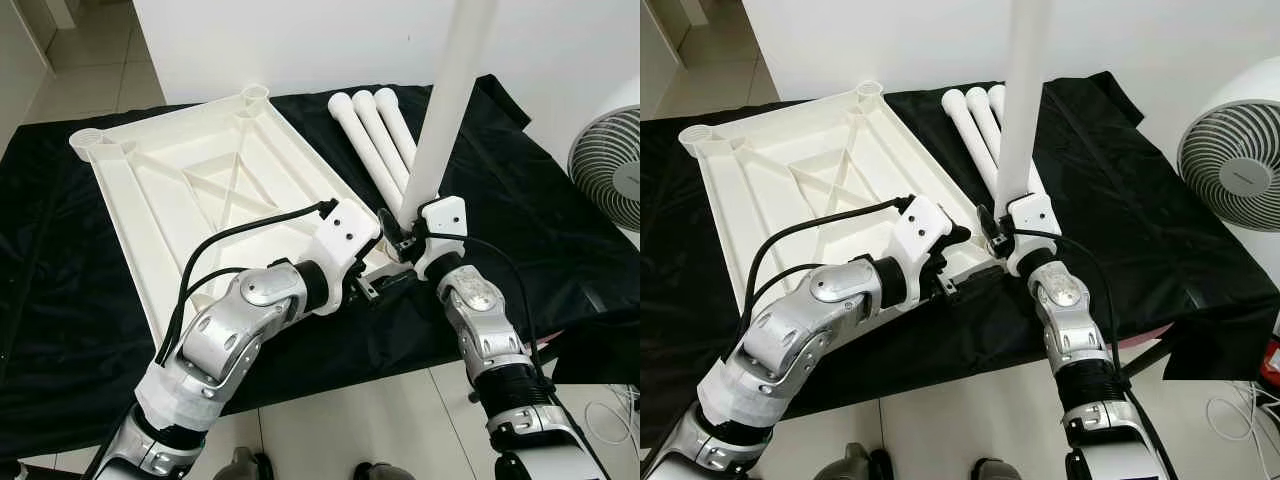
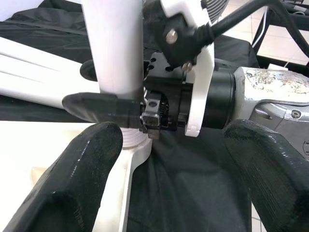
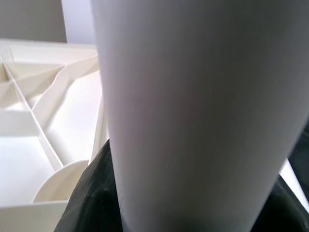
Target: Building children table
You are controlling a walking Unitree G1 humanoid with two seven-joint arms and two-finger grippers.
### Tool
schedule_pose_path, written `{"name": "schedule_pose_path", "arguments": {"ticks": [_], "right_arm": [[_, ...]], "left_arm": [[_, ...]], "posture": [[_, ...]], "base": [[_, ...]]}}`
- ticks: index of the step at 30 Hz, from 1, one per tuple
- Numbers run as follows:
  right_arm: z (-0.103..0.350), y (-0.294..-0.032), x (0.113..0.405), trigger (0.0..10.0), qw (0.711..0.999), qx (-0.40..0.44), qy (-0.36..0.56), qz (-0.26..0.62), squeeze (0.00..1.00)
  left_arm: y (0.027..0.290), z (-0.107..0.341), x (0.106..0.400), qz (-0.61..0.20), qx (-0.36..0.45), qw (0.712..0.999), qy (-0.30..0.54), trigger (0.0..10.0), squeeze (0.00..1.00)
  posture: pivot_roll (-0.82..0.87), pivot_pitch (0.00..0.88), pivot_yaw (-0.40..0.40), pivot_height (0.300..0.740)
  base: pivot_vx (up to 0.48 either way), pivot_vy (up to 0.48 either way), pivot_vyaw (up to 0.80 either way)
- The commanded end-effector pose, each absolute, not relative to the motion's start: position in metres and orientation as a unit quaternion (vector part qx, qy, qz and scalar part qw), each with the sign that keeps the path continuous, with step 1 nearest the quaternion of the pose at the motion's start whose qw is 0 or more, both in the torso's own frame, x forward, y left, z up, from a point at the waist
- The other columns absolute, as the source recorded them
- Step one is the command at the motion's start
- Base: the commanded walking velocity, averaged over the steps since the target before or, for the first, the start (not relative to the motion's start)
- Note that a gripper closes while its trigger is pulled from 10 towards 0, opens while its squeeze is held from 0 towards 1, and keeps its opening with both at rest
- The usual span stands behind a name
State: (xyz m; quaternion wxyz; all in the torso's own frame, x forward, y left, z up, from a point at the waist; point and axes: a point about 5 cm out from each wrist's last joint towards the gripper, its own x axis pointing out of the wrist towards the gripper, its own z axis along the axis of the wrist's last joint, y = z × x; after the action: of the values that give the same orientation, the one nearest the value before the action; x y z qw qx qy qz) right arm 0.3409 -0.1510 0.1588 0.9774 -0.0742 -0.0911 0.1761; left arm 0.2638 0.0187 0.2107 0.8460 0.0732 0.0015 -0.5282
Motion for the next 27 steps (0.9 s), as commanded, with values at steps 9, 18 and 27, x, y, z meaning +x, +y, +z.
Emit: {"name": "schedule_pose_path", "arguments": {"ticks": [9, 18, 27], "right_arm": [[0.113, -0.165, 0.332, 10.0, 0.990, 0.001, 0.014, 0.142, 0.00], [0.108, -0.168, 0.330, 10.0, 0.992, 0.009, 0.026, 0.120, 0.00], [0.104, -0.166, 0.331, 10.0, 0.993, 0.024, 0.045, 0.107, 0.00]], "left_arm": [[0.019, 0.215, 0.262, -0.528, 0.077, 0.846, -0.005, 10.0, 0.00], [0.019, 0.215, 0.261, -0.531, 0.075, 0.844, -0.003, 10.0, 0.00], [0.018, 0.215, 0.260, -0.529, 0.073, 0.845, -0.003, 10.0, 0.00]], "posture": [[-0.09, 0.128, 0.054, 0.740], [-0.09, 0.132, 0.056, 0.740], [-0.09, 0.130, 0.052, 0.740]], "base": [[0.000, 0.000, 0.00], [0.000, 0.000, 0.00], [0.000, 0.000, 0.00]]}}
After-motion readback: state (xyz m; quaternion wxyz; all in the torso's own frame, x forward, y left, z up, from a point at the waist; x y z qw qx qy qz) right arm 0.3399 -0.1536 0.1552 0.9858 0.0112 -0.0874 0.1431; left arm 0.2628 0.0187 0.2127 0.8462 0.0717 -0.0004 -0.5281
